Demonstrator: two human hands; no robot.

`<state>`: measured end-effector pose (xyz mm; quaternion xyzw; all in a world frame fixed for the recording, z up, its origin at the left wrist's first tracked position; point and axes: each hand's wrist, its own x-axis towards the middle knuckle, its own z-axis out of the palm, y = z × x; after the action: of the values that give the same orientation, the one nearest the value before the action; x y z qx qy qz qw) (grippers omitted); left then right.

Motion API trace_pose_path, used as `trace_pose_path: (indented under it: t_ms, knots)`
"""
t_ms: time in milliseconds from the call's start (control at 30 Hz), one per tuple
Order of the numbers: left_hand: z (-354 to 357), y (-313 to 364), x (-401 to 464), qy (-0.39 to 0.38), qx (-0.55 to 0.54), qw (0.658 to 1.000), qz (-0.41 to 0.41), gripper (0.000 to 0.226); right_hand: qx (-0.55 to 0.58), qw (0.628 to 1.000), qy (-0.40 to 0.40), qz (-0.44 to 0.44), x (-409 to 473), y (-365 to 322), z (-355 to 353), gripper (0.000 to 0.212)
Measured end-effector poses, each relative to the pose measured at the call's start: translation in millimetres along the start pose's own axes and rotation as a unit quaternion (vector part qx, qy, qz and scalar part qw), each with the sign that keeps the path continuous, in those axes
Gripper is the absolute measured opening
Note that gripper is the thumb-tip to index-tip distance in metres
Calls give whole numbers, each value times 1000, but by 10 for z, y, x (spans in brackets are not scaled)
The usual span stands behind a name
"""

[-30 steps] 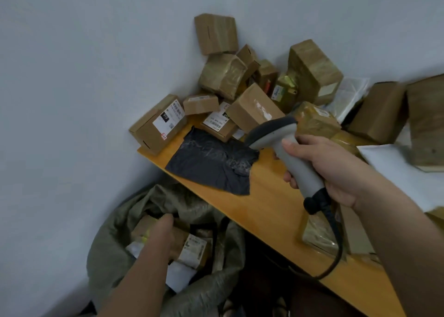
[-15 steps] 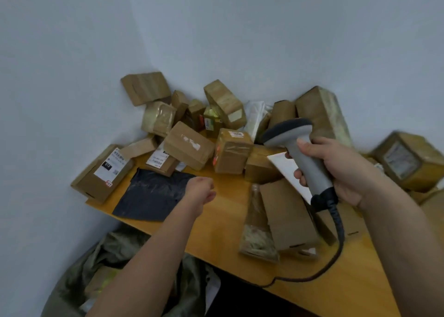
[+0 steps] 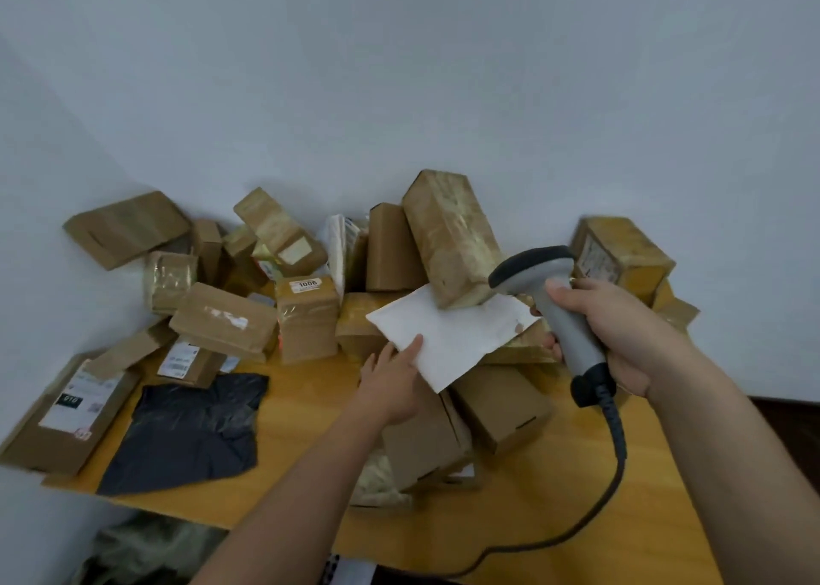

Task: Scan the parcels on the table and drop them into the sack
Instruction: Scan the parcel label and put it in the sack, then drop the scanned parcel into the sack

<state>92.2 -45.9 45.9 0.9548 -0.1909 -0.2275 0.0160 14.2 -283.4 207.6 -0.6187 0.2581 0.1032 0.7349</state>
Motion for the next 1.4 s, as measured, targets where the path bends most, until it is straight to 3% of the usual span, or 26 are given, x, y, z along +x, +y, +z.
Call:
trace_pose_path:
  t_ms: [100,200,267,367,467,600,667,733,833,900,967,1100,1267,1400]
  knots:
    - [-28,-112,-43,50,73,996,22,56,14,1000,6,-5,66,3,-11,30]
    - [-161,-177,-84,141,42,988,51,52,14,1000,-22,13,126,-66,-43,32]
    - [-295,-202,-103,252,-26,962,98,33,16,1000,-20,5,164,-65,-36,33]
    - [-479,-246,-187,417,-66,897,129,13,14,1000,-25,-5,169,-88,-30,32]
    - [-678,-379,-420,479,-38,865,147,10,13,999,-41,-7,143,-135,90,34]
    - [-850,-570,-646,485,-161,858,52,15,23,999,-44,-16,112,-197,268,36]
    - [-907,-608,-743,488,-275,828,-22,23,30,998,-44,-19,88,-207,352,36]
    - [-971,-619,-824,511,-370,771,-86,40,40,998,-42,-19,71,-195,437,37]
    - [-993,-663,-881,488,-555,649,-181,67,64,997,-38,-11,60,-155,567,36]
    - [-964,-712,-881,441,-651,581,-209,61,63,997,-36,-12,63,-117,664,34]
    - [-921,-746,-862,406,-702,536,-236,53,62,997,-29,-20,87,-55,750,33]
    - [-870,-739,-851,378,-764,467,-236,48,80,996,-22,-31,148,78,877,32]
    - [-839,-604,-804,321,-846,376,-198,46,122,991,29,-54,239,252,1098,47]
    - [-799,-461,-755,240,-891,356,-150,46,142,985,75,-65,305,372,1260,58]
